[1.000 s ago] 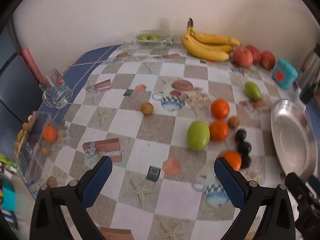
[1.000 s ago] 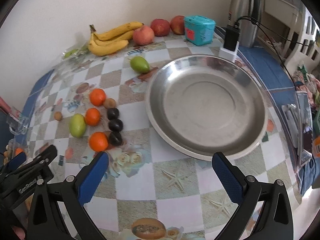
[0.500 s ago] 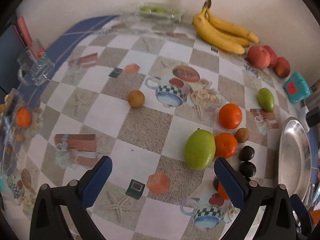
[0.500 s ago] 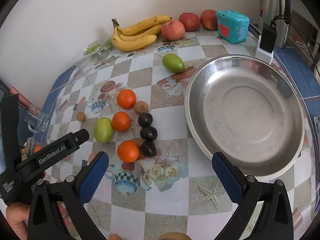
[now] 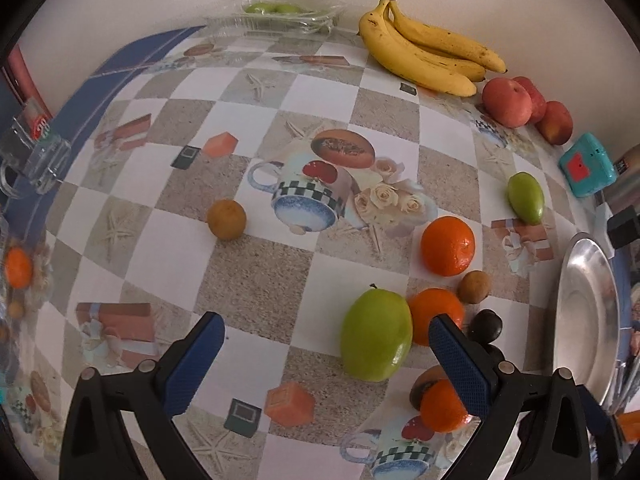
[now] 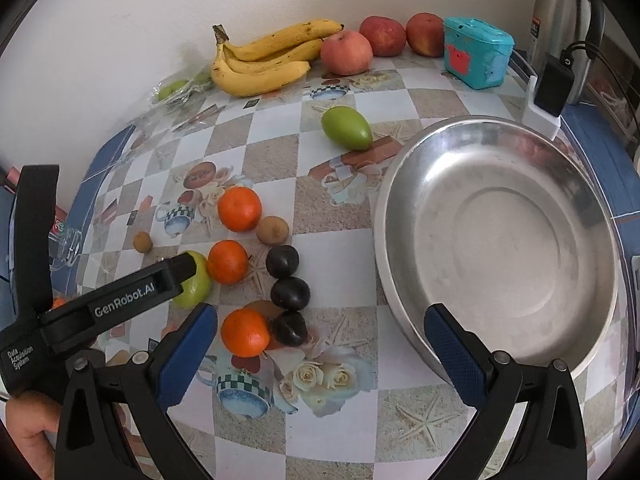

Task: Organize fruits
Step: 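Grasp the large green apple with the left gripper while the right gripper grasps an orange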

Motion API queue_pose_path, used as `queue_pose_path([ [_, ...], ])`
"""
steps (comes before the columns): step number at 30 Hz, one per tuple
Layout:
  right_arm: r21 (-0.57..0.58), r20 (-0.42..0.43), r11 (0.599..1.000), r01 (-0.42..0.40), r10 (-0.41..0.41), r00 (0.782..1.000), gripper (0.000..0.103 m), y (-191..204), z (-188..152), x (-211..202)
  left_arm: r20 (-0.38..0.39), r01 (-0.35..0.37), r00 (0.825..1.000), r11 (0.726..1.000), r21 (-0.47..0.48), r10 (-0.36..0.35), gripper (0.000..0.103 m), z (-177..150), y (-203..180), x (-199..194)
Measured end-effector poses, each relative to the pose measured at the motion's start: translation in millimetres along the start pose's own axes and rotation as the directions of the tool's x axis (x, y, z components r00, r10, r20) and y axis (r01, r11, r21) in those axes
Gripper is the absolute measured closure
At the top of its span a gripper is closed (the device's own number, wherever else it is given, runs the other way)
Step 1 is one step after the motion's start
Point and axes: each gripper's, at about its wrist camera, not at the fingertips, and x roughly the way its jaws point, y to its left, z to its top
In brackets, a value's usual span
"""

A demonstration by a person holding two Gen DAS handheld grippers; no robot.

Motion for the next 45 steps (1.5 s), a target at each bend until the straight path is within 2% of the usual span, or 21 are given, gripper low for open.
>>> queue_pose_path([
  [1,0.001,-0.004,1.000,0.001,-0.001,1.000,0.000,-0.3,-0.4,1.0,0.001,0.006,1.000,1.000,-0.002,-0.006,0.004,-0.2,-0.3,0.2],
  [3,0.003,-0.011,1.000,0.004,-0.004,1.000,0.000,-1.2,-1.8,2.2,0.000,0.025,1.000,1.000,-0.002,-0.025,0.023,-0.3,-1.3,0.6],
  [7,0.010,-0.011,1.000,0.002,-0.002,1.000,0.000,-2.5,-3.5,0.8,-0.008,0.084,0.996,0.996,0.008,-0.084,0.040,-2.5,-5.7,0.5],
  [9,0.011,-0.009,1.000,0.003,-0.003,1.000,0.000,-2.7,-3.7,0.1,-0.014,0.135,0.991,0.991,0.007,-0.135,0.063,-3.3,-8.4,0.3],
  [17,0.010,-0.016,1.000,-0.002,0.002,1.000,0.000,-2.6,-3.7,1.8,0.002,0.164,0.987,0.986,-0.034,-0.164,0.063,-1.8,2.5,-15.6],
  [21,-0.015,-0.028,1.000,-0.022,0.021,0.999,0.000,5.1,-5.1,4.9,0.032,0.133,0.991,0.990,-0.044,-0.131,0.063,-5.1,9.6,-26.9],
  [29,-0.062,-0.093,0.996,-0.058,0.052,0.994,0.000,27.2,-12.5,23.5,0.043,0.127,0.991,0.987,-0.097,-0.123,0.063,-7.5,30.0,-34.0],
  [32,-0.061,-0.123,0.997,-0.040,0.033,0.992,0.000,28.9,-15.0,34.8,0.039,0.133,0.991,0.985,-0.108,-0.130,0.064,-8.2,33.7,-34.2],
  [33,-0.060,-0.133,0.998,-0.032,0.024,0.991,0.000,28.8,-15.8,39.0,0.041,0.139,0.990,0.984,-0.111,-0.135,0.068,-8.2,34.3,-34.5],
  [41,-0.109,-0.147,0.991,0.084,-0.099,0.984,0.000,39.7,-20.4,61.7,0.036,0.154,0.988,0.981,-0.114,-0.151,0.067,-6.6,36.2,-32.8],
  [44,-0.121,-0.152,0.985,0.126,-0.144,0.978,0.000,45.3,-20.1,66.9,0.039,0.139,0.990,0.983,-0.121,-0.135,0.066,-4.5,42.9,-30.7],
  [45,-0.150,-0.163,0.976,0.155,-0.179,0.970,0.000,50.4,-20.5,70.6,0.044,0.137,0.990,0.983,-0.123,-0.132,0.060,-3.7,45.3,-30.8],
])
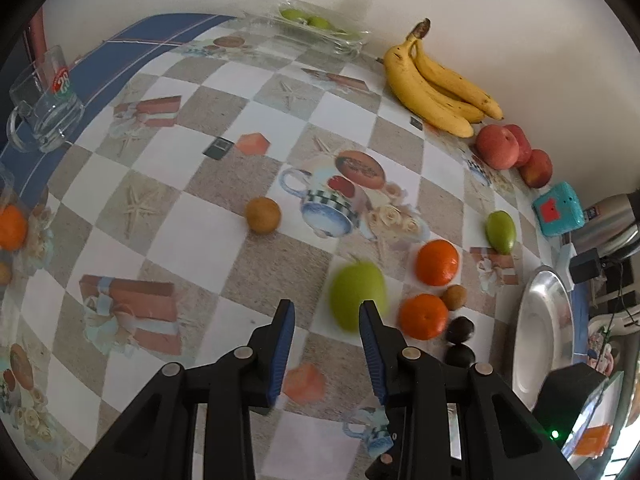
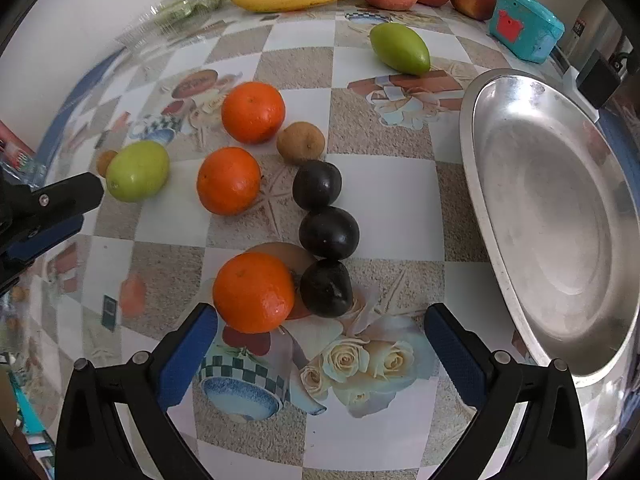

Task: Organize fruits
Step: 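Grasp the large green apple with the left gripper while the right gripper grasps an orange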

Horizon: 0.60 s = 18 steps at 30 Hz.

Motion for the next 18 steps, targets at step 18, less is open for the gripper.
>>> queue_pose_path([
  [18,-0.017,0.033,0.999,-0.039,0.039,0.999,0.000,4.8,-5.8,-20.0,-0.040,0.080,0.996,0.993,0.088,-0.077,0.015,1.9,-25.8,37.6],
])
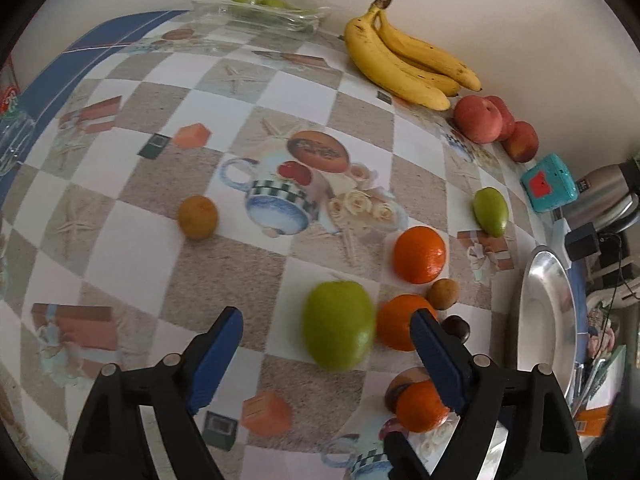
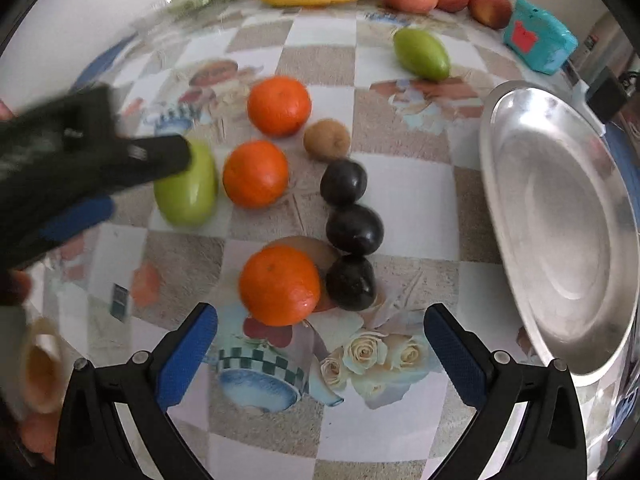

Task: Organize fruits
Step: 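Grasp the large green apple with the left gripper while the right gripper grasps an orange, then lift the green apple and orange and carry both toward the steel bowl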

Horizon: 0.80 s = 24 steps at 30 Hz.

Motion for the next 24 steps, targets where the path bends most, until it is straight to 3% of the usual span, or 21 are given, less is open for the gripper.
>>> queue_pose_path([
  [5,-0.031,0.050,0.997,0.076,-0.074,0.996,0.001,-1.7,-1.8,-18.6,0.014,0.019,1.000,1.000,0.010,-0.019,0.022,1.3,-3.0,4.6],
  [7,-0.035,0.065,0.997,0.074,-0.071,0.995,0.001,-7.3,-0.5,-26.2,0.002,0.021,1.000,1.000,0.013,-0.021,0.034,0.9,-2.7,9.0],
  [9,-0.039,0.084,0.996,0.077,-0.073,0.994,0.001,-11.2,-1.4,-29.8,-0.007,0.014,1.000,1.000,0.006,-0.014,0.057,-0.4,0.2,12.1],
  [10,-0.039,0.088,0.996,0.076,-0.072,0.994,0.001,-9.0,-1.5,-30.6,-0.010,0.027,1.000,1.000,-0.002,-0.027,0.061,-0.4,2.3,12.8],
  [13,-0.045,0.097,0.997,0.067,-0.063,0.993,0.002,-13.5,-3.3,-35.2,-0.018,0.045,0.999,0.999,-0.026,-0.046,0.061,-0.8,8.3,11.8],
  [17,-0.054,0.095,0.998,0.034,-0.029,0.995,0.019,-10.2,-1.7,-36.1,-0.052,0.044,0.998,0.997,-0.069,-0.047,0.061,-0.5,16.4,8.8],
  [19,-0.057,0.087,0.998,0.016,-0.011,0.996,0.030,-8.3,-1.1,-35.5,-0.054,0.008,0.998,0.997,-0.079,-0.012,0.061,-0.1,21.1,4.3],
  [21,-0.066,0.089,0.998,0.000,0.006,0.996,0.046,-4.4,0.5,-35.8,-0.041,-0.018,0.999,0.996,-0.092,0.014,0.061,0.4,26.7,-2.2],
  [24,-0.071,0.113,0.997,-0.010,0.018,0.993,0.048,-1.1,1.4,-41.8,-0.016,-0.009,1.000,0.993,-0.115,0.007,0.061,2.9,33.2,-13.7],
])
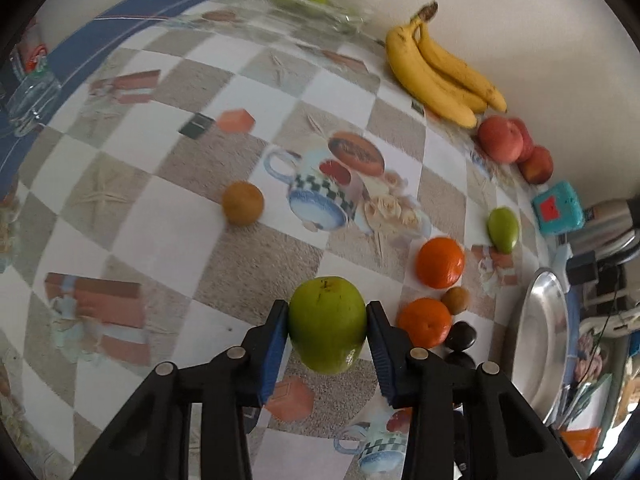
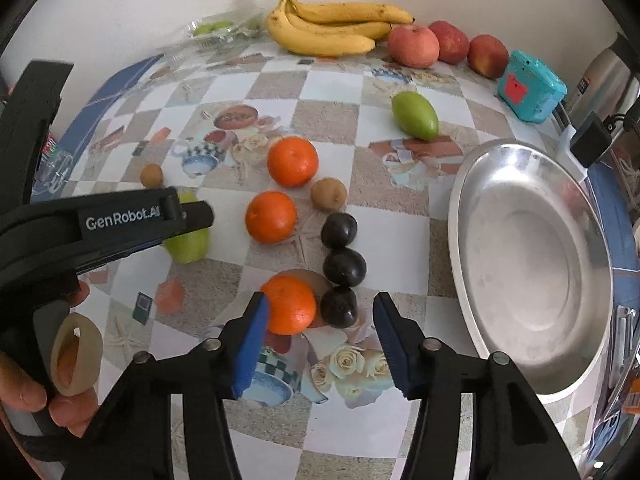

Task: Organize fruits
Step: 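Lift the green apple and orange and carry both toward the steel bowl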

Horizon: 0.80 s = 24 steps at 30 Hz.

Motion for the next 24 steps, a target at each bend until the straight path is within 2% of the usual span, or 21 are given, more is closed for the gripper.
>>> queue_pose_path([
  [6,-0.070,0.003,0.996,-0.059,0.059,0.998,0.056,20.2,-0.1,-3.9,0.025,0.008,1.000,1.000,0.003,-0.008,0.061,2.0,-0.3,-12.6],
  [16,-0.127,-0.028,0.990,0.054,-0.058,0.998,0.060,31.4,-1.5,18.6,0.025,0.014,1.000,1.000,-0.010,-0.014,0.061,1.2,1.9,-14.8],
  [24,-0.195,-0.017,0.976,0.099,-0.105,0.994,0.066,43.8,-5.2,20.5,0.029,0.013,0.999,1.000,-0.016,-0.012,0.061,1.8,3.4,-16.3],
])
